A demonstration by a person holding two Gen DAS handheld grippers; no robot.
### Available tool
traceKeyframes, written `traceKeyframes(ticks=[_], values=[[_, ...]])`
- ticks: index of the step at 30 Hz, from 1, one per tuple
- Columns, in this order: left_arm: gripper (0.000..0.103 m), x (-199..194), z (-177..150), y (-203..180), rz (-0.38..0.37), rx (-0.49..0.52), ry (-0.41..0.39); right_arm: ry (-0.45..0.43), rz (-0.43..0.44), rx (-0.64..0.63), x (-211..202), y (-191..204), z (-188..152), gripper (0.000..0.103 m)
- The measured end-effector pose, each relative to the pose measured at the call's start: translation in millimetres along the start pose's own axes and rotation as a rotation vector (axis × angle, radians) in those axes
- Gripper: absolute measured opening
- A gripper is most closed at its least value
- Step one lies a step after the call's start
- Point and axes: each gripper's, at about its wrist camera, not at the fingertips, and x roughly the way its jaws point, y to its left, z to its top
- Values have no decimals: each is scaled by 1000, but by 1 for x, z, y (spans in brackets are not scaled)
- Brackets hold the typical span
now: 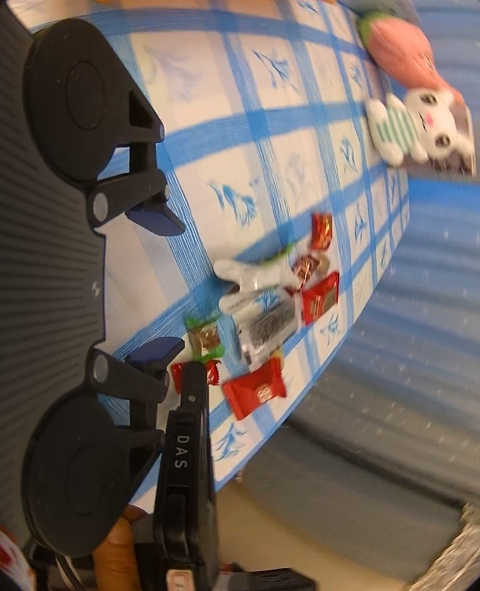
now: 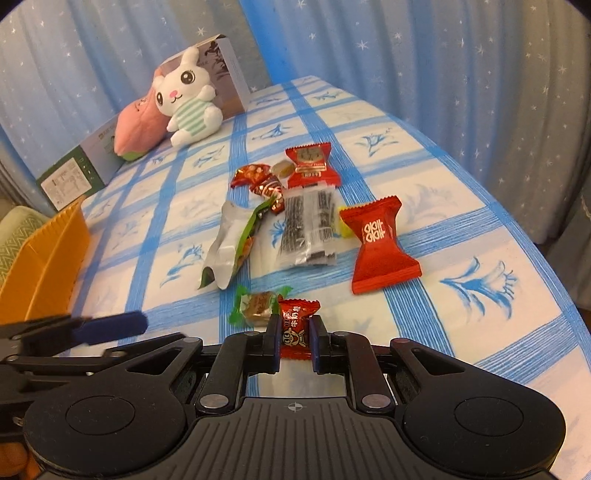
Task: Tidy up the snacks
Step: 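Reach toward the snack pile and grasp a small red candy with the right gripper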
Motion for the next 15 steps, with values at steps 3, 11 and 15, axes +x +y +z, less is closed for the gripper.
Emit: traceKeyframes(ticks=[3,11,15], values=[[56,5,0,-3,-2,36,3,-6,-39,-20,1,2,-1,23],[56,17,8,-10,-52,148,15,-57,-93,27,-9,-7,1,20],[54,26,15,-21,-81,239,8,-80,-110,91,-15,-15,3,20]])
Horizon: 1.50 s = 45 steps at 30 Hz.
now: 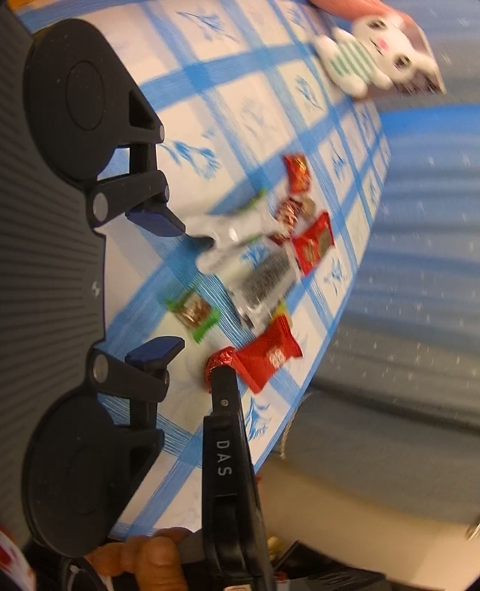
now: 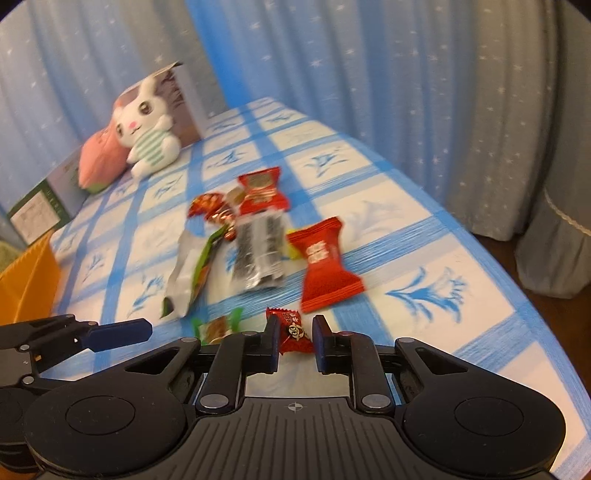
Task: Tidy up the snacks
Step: 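Grasp a small green-wrapped candy with the left gripper while the right gripper holds the red candy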
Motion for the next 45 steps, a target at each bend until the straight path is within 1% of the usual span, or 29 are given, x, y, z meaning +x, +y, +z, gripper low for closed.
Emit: traceKeyframes(ticks=[1,3,5,8,10,13,15,16,17,18,22,25,27,30,32,34,36,37,39,41,42,43,44,45], values=[[53,3,2,-2,-8,18,2,-1,-6,4,0,-1,1,20],[45,9,6,-6,-22,59,6,0,-15,10,0,-2,1,20],[41,15,9,-11,-27,107,12,7,-21,3,1,-2,0,20],[41,24,11,-16,-33,169,14,15,-24,0,3,-1,-1,21],[38,28,12,-18,-43,195,20,13,-27,14,3,-4,-1,21],[29,34,12,-21,-48,231,38,14,-22,24,4,-5,0,21],[25,33,9,-22,-50,228,39,16,-22,16,4,-4,0,23],[24,32,8,-22,-45,218,42,19,-20,12,5,-3,0,24],[20,29,7,-21,-42,204,42,20,-17,8,6,-3,0,24],[19,26,5,-20,-34,186,41,22,-15,2,6,-2,0,25],[19,9,-8,-17,34,126,56,35,-1,-45,8,5,-2,25],[19,-4,-20,-15,74,99,62,45,17,-82,9,10,-5,25],[20,-10,-25,-13,93,90,63,54,39,-95,10,13,-6,25],[25,-12,-26,-11,112,99,56,56,33,-121,10,17,-7,25],[26,-11,-25,-10,113,105,55,53,31,-123,11,17,-7,26],[30,-11,-24,-10,115,109,47,47,20,-127,11,18,-7,29],[30,-10,-23,-11,113,117,33,37,7,-123,10,16,-6,50],[30,-9,-22,-11,110,123,29,28,5,-119,9,15,-5,52],[30,-5,-20,-14,102,141,31,18,2,-111,8,14,-4,52],[30,1,-20,-14,94,147,41,21,3,-101,9,12,-3,52],[30,2,-20,-14,93,142,34,23,4,-98,10,12,-2,52],[28,2,-20,-12,91,130,35,23,6,-97,10,12,-2,52],[20,2,-19,-11,90,115,39,20,9,-95,10,11,-2,52],[18,1,-19,-11,99,102,40,18,13,-95,10,12,-2,52]])
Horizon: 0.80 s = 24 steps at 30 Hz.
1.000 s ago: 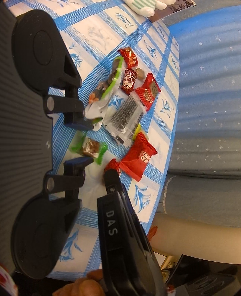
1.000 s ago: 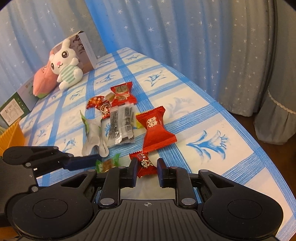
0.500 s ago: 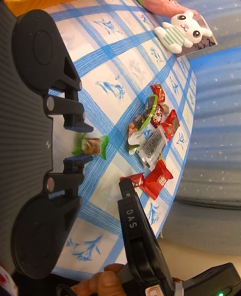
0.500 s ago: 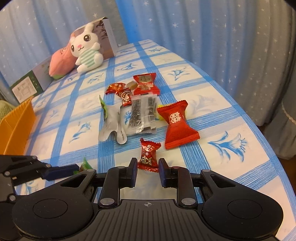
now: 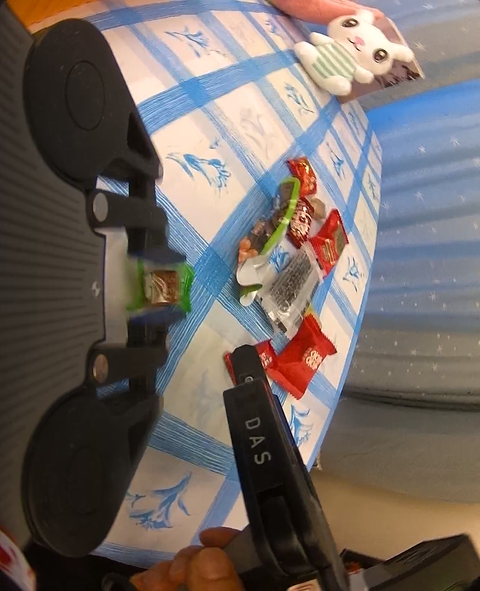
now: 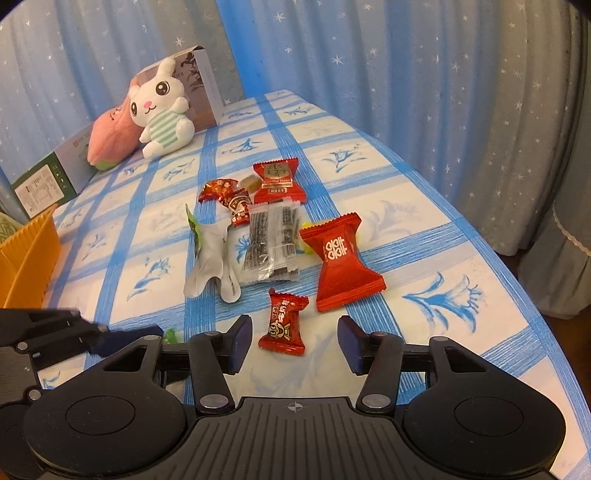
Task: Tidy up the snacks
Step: 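Grasp a small green-wrapped candy with the left gripper while the right gripper holds the red candy, then carry both candies over the orange tray and open both grippers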
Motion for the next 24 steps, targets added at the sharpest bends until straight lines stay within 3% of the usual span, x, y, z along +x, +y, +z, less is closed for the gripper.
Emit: traceKeyframes(ticks=[5,7,9,14,19,24], values=[[18,-11,-9,7,52,-75,4,-3,0,-39,6,7,2,50],[18,-17,-12,9,75,-105,4,1,-17,-84,10,13,1,36],[18,-22,-15,12,94,-140,7,6,-48,-148,14,21,-1,16],[18,-41,-19,16,149,-212,2,-28,-27,-165,4,28,-3,16],[18,-76,-26,28,211,-275,-18,-43,67,-169,-14,50,0,16],[18,-119,-36,52,292,-348,-42,-48,193,-183,-30,97,4,16]])
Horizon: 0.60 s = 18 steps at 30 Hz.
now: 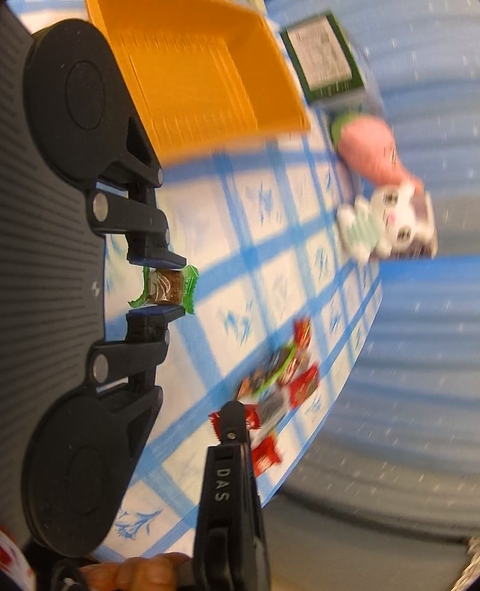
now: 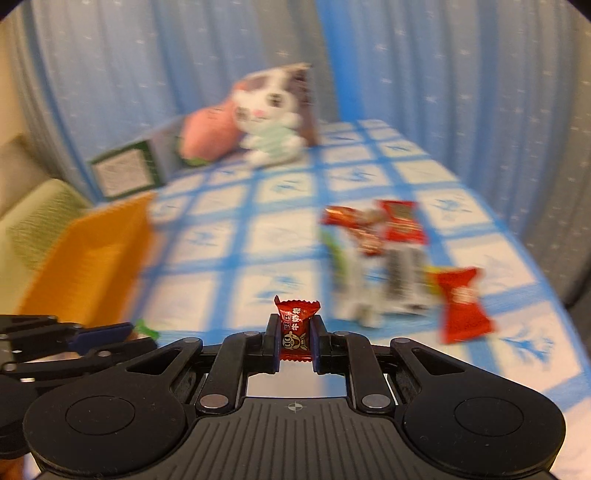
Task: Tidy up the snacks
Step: 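Carry both candies over the orange tray and open both grippers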
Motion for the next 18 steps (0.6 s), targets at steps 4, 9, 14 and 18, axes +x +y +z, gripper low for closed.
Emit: traceKeyframes(ticks=[4,9,14,18], values=[[18,-26,1,39,72,-56,-19,-10,98,-66,4,51,14,16],[18,-47,0,91,151,-124,-26,-11,202,-143,17,109,29,16],[18,-55,-3,136,209,-178,-18,39,266,-190,44,153,34,16],[18,-51,-5,160,225,-200,-9,80,275,-199,67,170,36,16]])
